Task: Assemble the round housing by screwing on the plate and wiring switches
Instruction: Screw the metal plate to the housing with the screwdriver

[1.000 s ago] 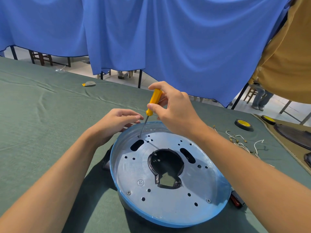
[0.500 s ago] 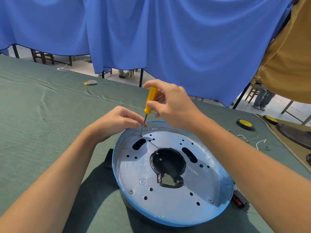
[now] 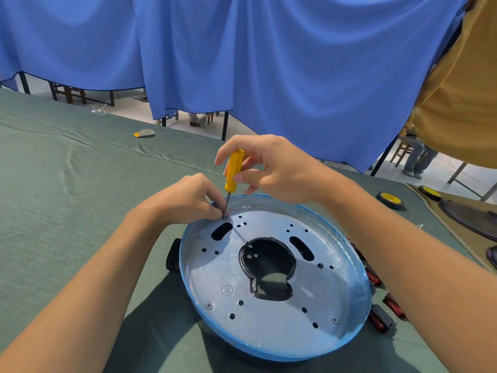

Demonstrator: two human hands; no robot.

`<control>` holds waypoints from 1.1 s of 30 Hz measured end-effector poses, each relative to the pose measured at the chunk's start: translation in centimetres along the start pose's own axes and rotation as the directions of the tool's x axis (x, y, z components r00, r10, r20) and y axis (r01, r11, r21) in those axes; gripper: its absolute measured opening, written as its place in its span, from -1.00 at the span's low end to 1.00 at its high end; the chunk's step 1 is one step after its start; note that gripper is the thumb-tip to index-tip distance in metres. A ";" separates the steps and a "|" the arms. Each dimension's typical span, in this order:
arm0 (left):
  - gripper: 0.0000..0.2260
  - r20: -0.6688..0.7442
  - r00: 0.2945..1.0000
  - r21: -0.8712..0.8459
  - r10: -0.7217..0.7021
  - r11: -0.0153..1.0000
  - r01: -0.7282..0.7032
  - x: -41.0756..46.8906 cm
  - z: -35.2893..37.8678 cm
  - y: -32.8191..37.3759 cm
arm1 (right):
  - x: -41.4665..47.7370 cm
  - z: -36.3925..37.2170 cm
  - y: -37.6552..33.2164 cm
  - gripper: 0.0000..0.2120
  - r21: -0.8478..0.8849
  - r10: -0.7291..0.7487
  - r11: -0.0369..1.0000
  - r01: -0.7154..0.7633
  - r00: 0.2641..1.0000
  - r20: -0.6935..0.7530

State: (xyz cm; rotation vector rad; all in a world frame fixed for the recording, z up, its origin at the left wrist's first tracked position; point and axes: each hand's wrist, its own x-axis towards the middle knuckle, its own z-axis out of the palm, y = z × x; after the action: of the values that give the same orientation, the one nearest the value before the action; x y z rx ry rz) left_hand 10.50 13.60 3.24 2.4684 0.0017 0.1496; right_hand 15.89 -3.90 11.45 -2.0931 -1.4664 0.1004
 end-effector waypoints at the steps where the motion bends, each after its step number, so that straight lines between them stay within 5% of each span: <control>1: -0.80 0.002 1.000 0.023 -0.004 1.000 0.004 0.0 0.0 0.1 | 0.0 -0.1 -0.1 -0.71 -0.007 0.002 1.000 -0.002 1.000 0.011; 7: -0.87 0.000 1.000 0.018 -0.014 1.000 0.014 -0.1 -0.1 0.2 | 0.6 -0.1 -0.5 -0.88 -0.195 0.048 0.979 -0.059 0.997 -0.062; 18: -0.90 -0.298 0.952 -0.293 0.066 0.943 -0.157 0.1 0.8 0.2 | 3.1 0.6 -0.9 -0.68 -0.338 0.354 0.834 -0.436 0.893 -0.279; 24: -0.94 -0.303 0.953 -0.320 0.006 0.941 -0.107 0.2 0.9 -0.4 | 4.1 0.5 -1.2 -0.66 -0.461 0.293 0.827 -0.321 0.947 -0.132; 28: -0.90 -0.258 0.966 -0.336 0.016 0.936 -0.105 0.1 0.6 -0.4 | 4.6 0.1 -1.1 -0.90 -0.492 0.114 0.863 -0.114 0.993 -0.030; 33: -0.85 -0.159 0.986 -0.357 0.056 0.928 -0.110 -0.2 0.5 -0.3 | 4.5 0.7 -1.2 -0.72 -0.511 0.170 0.834 -0.209 0.978 -0.122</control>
State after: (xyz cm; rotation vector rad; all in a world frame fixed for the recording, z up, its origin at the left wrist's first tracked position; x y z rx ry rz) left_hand 10.39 13.52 2.62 2.0810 -0.0625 0.3372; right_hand 16.44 0.65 12.65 -2.6442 -1.3393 -0.3361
